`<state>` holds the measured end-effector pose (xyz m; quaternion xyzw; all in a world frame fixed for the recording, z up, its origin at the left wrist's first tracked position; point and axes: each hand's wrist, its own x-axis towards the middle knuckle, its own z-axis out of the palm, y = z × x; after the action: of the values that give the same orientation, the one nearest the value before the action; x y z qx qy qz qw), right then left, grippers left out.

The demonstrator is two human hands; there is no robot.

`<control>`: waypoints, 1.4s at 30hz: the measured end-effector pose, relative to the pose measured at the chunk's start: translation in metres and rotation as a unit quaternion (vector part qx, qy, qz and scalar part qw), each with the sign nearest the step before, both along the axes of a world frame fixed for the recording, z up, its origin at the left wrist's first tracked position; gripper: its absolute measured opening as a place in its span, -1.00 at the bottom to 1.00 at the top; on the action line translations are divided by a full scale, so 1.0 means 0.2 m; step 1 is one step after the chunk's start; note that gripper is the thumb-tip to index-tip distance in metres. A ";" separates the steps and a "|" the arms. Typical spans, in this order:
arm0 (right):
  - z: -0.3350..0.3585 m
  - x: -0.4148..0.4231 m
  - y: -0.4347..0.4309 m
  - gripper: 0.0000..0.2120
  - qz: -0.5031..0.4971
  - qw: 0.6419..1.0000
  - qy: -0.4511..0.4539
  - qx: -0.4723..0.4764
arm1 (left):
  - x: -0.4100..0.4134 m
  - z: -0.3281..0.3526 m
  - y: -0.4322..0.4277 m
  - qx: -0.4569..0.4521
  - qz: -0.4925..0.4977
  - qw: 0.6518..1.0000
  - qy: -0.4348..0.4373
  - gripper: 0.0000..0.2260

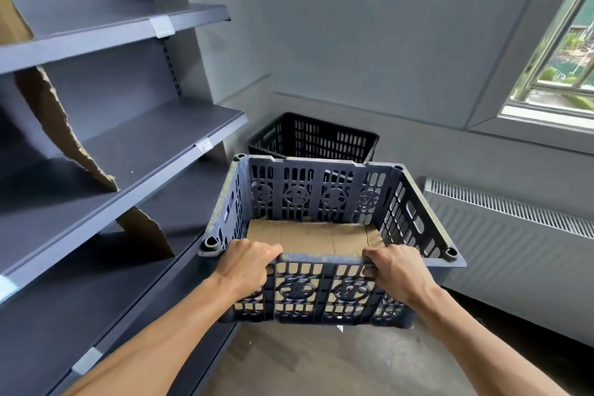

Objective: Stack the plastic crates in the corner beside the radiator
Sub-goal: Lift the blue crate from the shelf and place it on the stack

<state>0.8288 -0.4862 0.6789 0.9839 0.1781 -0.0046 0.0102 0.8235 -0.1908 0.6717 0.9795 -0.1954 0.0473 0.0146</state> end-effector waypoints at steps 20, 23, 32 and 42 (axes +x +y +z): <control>0.59 0.47 -0.24 -0.72 0.020 0.990 -0.141 0.011 | 0.75 0.59 -0.15 -0.020 -0.092 0.978 -0.188 -0.77; 0.63 0.56 -0.20 -0.72 0.008 0.987 -0.159 0.010 | 0.89 0.63 -0.12 -0.007 -0.096 0.977 -0.191 -0.84; 0.74 0.86 0.00 -0.72 -0.041 0.981 -0.187 0.001 | 1.40 0.67 0.02 -0.008 -0.126 0.968 -0.218 -0.84; 0.78 1.18 0.21 -0.65 -0.116 0.976 -0.183 -0.033 | 1.86 0.77 0.14 -0.019 -0.162 0.967 -0.195 -0.88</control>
<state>1.0657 -0.4440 0.8350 0.9812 0.0577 0.1686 0.0743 1.1946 -0.1619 0.8249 0.9062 -0.3495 0.2382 0.0020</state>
